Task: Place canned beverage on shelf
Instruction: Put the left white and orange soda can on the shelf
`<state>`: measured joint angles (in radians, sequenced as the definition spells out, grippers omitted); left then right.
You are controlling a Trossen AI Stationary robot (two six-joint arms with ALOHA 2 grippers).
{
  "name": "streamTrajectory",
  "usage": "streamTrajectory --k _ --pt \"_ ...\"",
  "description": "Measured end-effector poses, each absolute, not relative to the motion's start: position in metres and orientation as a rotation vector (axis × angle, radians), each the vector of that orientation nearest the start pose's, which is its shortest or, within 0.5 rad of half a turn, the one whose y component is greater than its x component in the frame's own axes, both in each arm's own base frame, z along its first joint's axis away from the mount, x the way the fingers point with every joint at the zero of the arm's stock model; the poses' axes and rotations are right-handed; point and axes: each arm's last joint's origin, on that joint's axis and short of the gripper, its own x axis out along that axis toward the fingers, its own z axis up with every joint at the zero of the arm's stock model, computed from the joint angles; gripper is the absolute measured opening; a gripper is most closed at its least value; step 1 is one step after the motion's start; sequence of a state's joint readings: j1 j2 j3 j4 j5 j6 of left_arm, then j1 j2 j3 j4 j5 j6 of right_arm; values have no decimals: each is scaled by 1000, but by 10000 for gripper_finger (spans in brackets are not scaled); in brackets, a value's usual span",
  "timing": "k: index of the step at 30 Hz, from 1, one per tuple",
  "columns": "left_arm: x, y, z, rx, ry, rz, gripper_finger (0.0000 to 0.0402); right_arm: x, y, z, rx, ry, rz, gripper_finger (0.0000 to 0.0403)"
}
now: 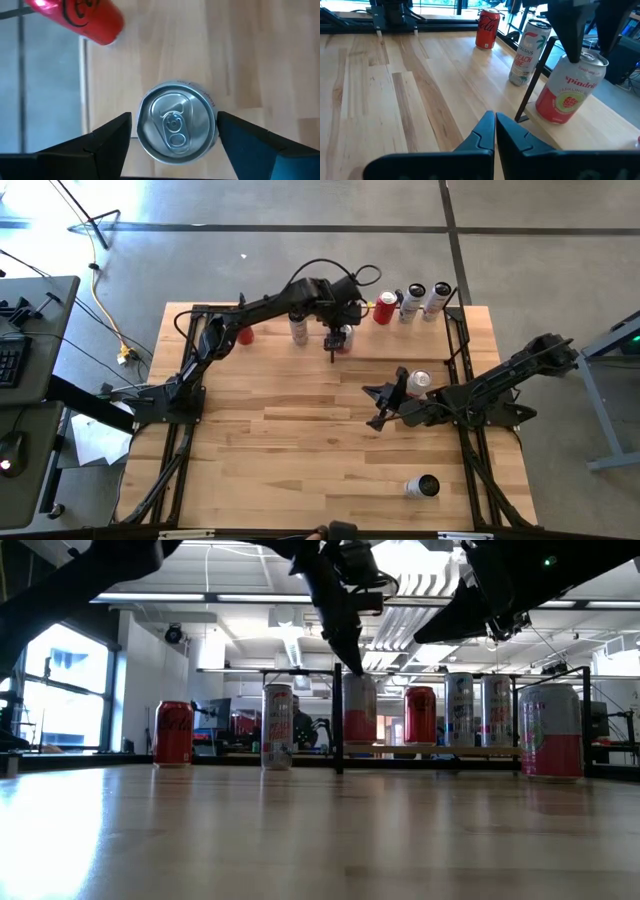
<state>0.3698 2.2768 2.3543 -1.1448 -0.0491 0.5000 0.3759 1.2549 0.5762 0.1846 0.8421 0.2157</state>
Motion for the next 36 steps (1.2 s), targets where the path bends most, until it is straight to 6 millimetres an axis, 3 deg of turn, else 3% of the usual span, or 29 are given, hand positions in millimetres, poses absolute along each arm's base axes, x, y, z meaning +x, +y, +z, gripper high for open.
streamTrajectory --k 6,17,20,22,26,30,36 --pt "442 172 311 312 1094 157 235 234 69 206 -94 361 -493 0" --pt "410 170 372 207 927 271 60 236 66 208 -167 369 -489 0" --pt "398 176 384 126 873 266 15 238 59 207 -185 389 -481 0" --pt "394 181 389 74 838 256 5 241 50 206 -188 409 -459 0" --pt "394 185 390 49 812 276 9 247 24 205 -172 444 -450 0" --pt "408 183 376 81 759 293 1 249 1 204 -176 469 -467 0" --pt "411 185 344 124 619 316 1 250 -7 204 -182 470 -472 0"
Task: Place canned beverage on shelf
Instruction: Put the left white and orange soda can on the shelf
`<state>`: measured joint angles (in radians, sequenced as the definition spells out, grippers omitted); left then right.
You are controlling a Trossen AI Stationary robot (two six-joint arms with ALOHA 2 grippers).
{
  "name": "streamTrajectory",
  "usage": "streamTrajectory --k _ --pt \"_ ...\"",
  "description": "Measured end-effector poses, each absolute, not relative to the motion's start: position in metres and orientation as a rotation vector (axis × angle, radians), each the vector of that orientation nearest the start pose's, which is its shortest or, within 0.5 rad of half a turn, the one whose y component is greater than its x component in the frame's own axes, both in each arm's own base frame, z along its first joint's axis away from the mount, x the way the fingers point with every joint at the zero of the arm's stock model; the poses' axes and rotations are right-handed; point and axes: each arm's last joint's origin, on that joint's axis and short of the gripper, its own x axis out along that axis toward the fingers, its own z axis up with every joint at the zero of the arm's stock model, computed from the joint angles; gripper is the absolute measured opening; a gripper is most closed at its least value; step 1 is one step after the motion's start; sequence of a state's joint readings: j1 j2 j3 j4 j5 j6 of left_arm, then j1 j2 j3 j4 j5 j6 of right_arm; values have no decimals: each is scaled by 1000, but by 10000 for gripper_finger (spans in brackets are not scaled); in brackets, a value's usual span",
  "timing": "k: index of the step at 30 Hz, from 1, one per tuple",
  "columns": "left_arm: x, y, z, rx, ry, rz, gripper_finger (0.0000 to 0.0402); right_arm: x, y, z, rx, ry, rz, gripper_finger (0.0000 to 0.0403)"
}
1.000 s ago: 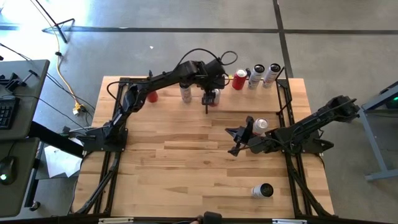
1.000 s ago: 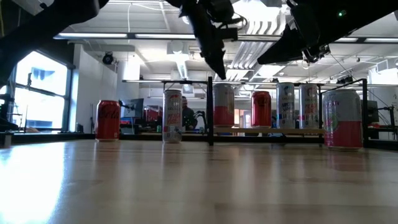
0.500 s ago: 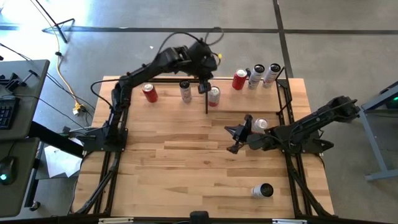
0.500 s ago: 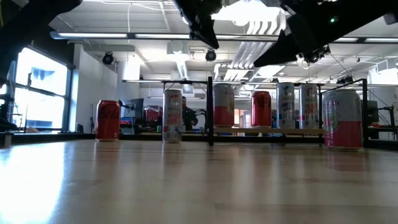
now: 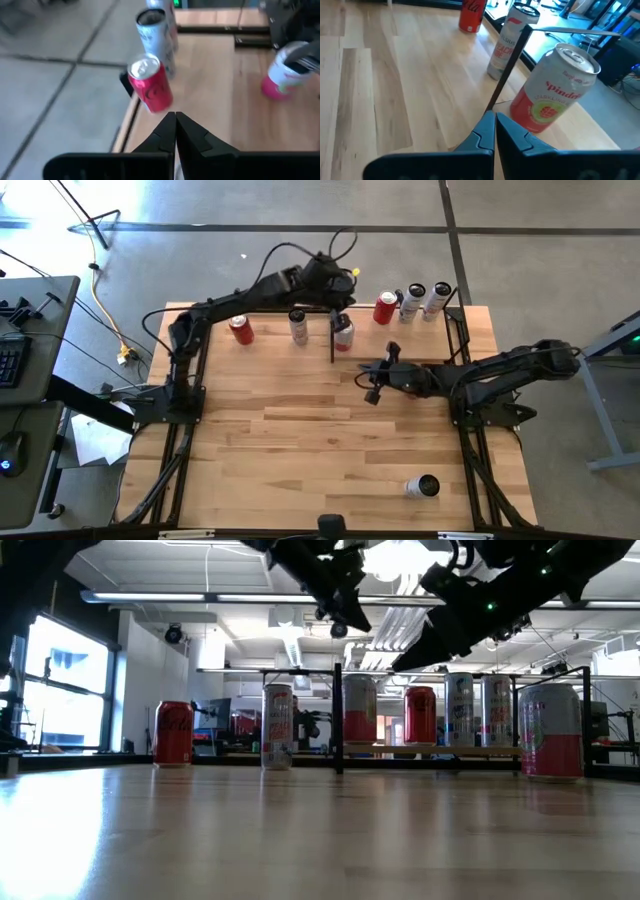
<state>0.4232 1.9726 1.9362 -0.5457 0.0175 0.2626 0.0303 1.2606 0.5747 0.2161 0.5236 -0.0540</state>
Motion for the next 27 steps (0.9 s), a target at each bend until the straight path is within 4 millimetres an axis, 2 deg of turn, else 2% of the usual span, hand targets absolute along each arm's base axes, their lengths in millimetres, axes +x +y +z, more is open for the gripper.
streamTrajectory --k 2,5,8,17,22,27 --pt "406 181 332 141 555 326 1 251 -6 204 -199 469 -488 0" --pt "385 171 322 165 454 336 1 252 -5 204 -212 455 -500 0" --pt "354 157 318 178 352 349 1 253 -5 206 -213 439 -489 0" --pt "260 100 272 165 150 286 0 263 -20 215 -194 303 -355 0" --pt "215 73 249 154 1 266 0 275 -31 194 -151 334 -385 0" --pt "184 57 232 148 -69 242 1 280 -20 178 -187 392 -472 0"
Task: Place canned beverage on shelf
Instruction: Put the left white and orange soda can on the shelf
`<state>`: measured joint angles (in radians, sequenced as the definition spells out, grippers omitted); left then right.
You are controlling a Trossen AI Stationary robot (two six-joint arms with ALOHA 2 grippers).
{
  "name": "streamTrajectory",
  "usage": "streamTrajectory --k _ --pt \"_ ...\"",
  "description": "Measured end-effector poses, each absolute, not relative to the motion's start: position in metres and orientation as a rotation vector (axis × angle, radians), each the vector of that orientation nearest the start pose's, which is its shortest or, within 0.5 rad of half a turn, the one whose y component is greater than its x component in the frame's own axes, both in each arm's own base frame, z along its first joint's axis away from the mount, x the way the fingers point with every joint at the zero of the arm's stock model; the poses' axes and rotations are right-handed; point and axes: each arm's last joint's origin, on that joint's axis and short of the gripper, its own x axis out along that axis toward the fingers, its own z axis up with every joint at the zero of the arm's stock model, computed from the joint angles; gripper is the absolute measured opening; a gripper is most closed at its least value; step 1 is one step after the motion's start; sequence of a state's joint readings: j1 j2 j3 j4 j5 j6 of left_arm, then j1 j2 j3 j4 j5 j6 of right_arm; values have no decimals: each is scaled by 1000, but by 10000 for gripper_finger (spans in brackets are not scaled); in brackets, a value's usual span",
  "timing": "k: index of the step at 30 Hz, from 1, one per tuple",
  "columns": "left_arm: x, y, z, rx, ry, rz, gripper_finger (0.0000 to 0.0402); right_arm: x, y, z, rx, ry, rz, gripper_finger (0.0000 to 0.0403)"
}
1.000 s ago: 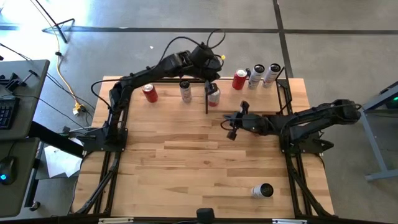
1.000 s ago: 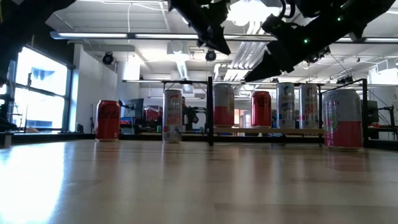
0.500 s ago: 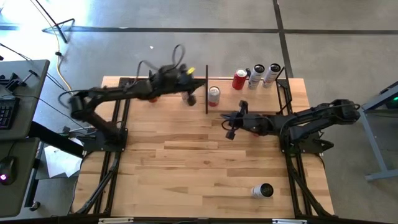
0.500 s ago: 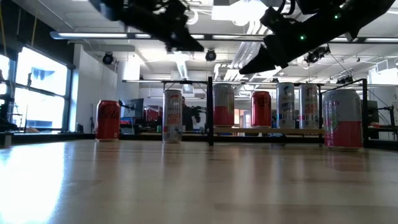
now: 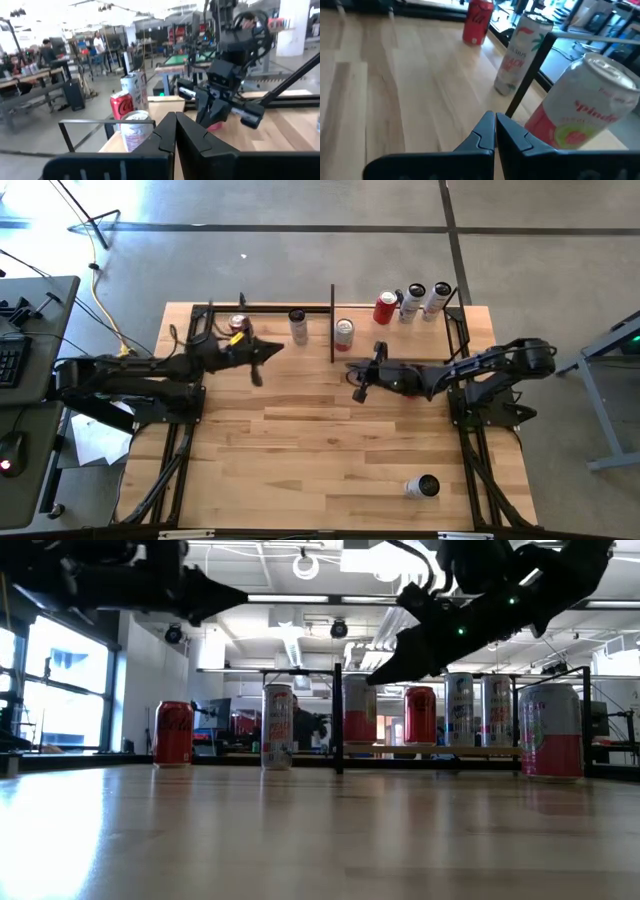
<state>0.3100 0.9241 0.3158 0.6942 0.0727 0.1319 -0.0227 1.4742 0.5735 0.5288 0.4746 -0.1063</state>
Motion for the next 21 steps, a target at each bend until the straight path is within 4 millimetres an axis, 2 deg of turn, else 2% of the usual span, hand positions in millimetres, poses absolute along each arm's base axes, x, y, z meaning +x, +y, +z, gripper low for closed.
streamTrajectory --k 3,5,8,11,14,21 --pt "173 51 226 150 -85 232 0 279 -15 181 -207 383 -471 0" --pt "169 50 223 151 -89 230 0 278 -19 187 -200 367 -443 0" --pt "166 49 225 154 -107 232 0 275 -36 195 -149 339 -450 2" --pt "166 49 226 155 -117 233 0 275 -54 204 -118 355 -435 22" --pt "166 49 226 152 -114 232 0 279 -67 215 -128 405 -414 70" --pt "166 49 226 146 -113 232 0 288 -87 249 -216 454 -489 232"
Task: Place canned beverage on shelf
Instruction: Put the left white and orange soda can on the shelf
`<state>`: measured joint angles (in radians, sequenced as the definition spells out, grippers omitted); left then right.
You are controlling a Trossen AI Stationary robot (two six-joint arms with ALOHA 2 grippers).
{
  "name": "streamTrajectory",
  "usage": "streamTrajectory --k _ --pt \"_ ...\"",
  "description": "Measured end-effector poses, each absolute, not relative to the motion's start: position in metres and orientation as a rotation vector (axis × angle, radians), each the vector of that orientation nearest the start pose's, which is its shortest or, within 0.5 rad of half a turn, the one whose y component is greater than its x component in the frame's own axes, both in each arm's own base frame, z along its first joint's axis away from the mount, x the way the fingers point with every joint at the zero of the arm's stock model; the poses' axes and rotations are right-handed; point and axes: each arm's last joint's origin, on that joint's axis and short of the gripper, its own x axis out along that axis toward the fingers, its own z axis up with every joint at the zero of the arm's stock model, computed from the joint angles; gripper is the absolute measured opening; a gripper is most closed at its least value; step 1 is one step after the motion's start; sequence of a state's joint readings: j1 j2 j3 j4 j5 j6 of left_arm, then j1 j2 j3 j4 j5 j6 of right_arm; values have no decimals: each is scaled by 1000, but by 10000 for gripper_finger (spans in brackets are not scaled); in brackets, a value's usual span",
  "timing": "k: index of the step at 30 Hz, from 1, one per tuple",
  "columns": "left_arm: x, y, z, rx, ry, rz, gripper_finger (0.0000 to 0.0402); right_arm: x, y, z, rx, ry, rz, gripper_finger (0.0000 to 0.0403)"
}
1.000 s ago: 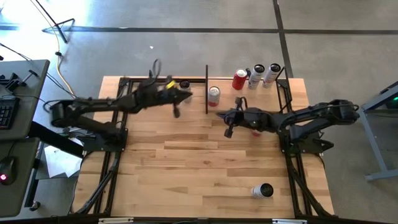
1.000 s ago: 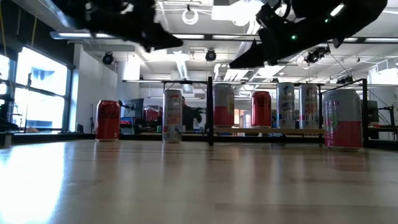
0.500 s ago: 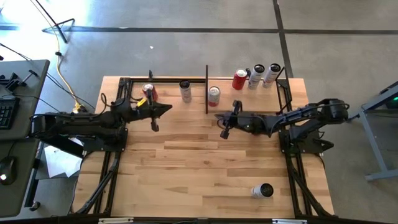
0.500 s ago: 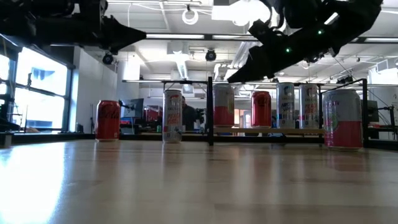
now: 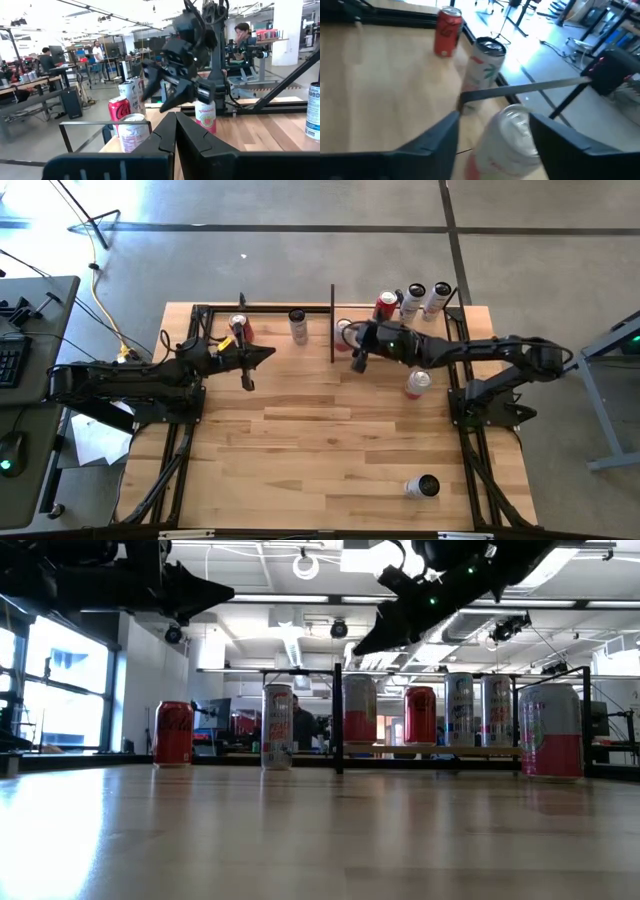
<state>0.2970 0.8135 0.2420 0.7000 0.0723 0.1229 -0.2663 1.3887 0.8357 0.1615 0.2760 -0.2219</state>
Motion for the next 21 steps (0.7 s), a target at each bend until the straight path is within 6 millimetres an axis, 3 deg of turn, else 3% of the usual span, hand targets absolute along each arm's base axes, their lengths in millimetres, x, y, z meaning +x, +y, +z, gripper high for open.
streamTrajectory --k 3,6,15,21 --pt "166 49 225 145 -107 232 0 286 -101 254 -208 491 -485 282" --pt "166 49 225 136 -102 231 0 282 -116 252 -174 512 -456 305" --pt "166 48 223 137 -90 225 0 278 -141 251 -90 438 -366 310" --pt "167 48 224 137 -91 222 0 280 -150 240 -65 459 -388 310"
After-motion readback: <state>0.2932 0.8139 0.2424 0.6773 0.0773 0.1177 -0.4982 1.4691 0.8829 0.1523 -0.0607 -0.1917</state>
